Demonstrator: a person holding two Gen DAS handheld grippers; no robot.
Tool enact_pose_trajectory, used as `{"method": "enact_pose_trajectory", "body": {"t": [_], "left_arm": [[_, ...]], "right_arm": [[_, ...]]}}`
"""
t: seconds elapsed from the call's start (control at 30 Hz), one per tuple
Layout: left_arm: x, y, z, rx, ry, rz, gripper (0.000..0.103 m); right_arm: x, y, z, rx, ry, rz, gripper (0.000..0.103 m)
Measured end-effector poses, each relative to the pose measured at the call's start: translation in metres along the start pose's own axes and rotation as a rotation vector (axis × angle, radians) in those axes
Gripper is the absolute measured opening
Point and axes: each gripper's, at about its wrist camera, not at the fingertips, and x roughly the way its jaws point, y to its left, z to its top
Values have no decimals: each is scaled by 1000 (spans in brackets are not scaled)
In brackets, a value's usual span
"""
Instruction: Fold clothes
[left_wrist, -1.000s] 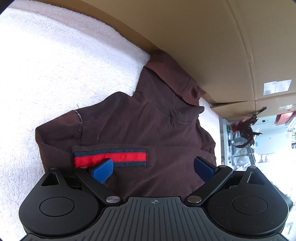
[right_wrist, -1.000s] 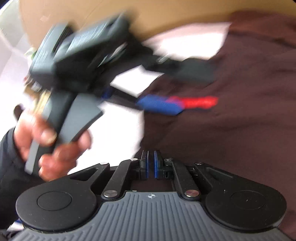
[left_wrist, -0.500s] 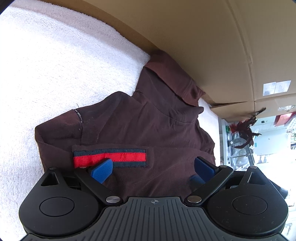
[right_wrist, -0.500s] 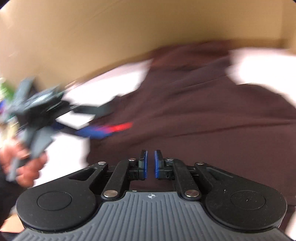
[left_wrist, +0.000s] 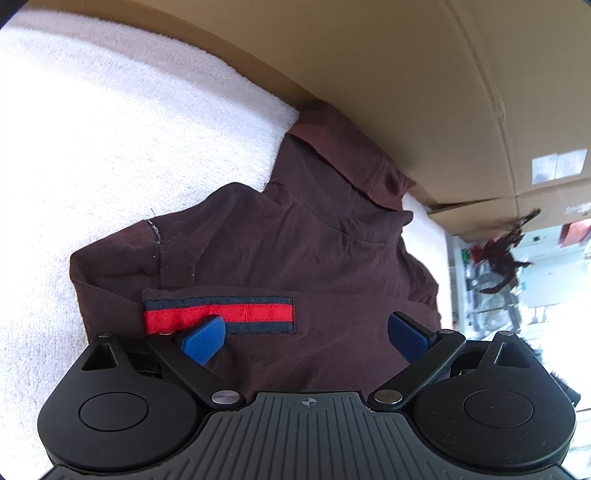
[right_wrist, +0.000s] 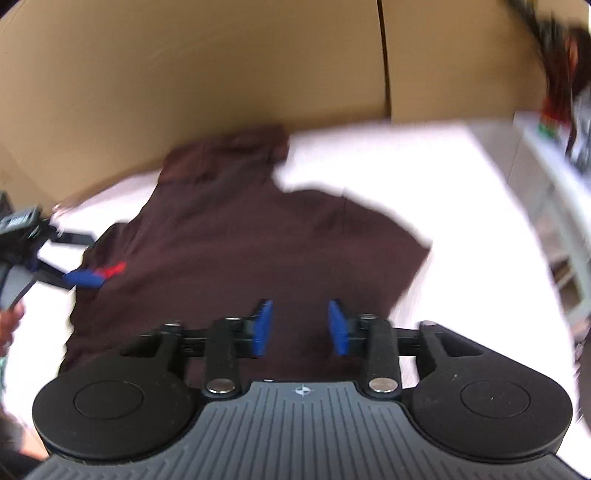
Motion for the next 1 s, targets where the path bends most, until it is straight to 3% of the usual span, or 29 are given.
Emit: {"method": "enact_pose_trajectory", "body": {"t": [0.1, 0.17, 0.37, 0.47, 0.6, 0.67, 0.8, 1.0], "left_arm": [[-3, -10, -6, 46, -23, 64, 101], [-9, -15, -11, 72, -52, 109, 101], [-49, -20, -34, 95, -176, 128, 103], [-59, -17, -46, 102, -199, 154, 103], [-63, -8, -59, 97, -188, 209, 103], [-65, -3, -65, 94, -183, 237, 103], [-69, 6, -78, 88, -172, 293, 103], [-68, 13, -93, 78, -157, 336, 103]], "right_arm": [[29, -9, 12, -4, 37, -75, 49], [40, -18, 14, 39, 77, -100, 54], [17, -13, 23, 74, -15, -45, 57], [43, -5, 22, 35, 67, -37, 59], [71, 27, 23, -91, 94, -74, 86], [72, 35, 20, -107, 85, -99, 86], [76, 37, 18, -34, 20, -51, 84], [79, 62, 17, -109, -8, 11, 77]]}}
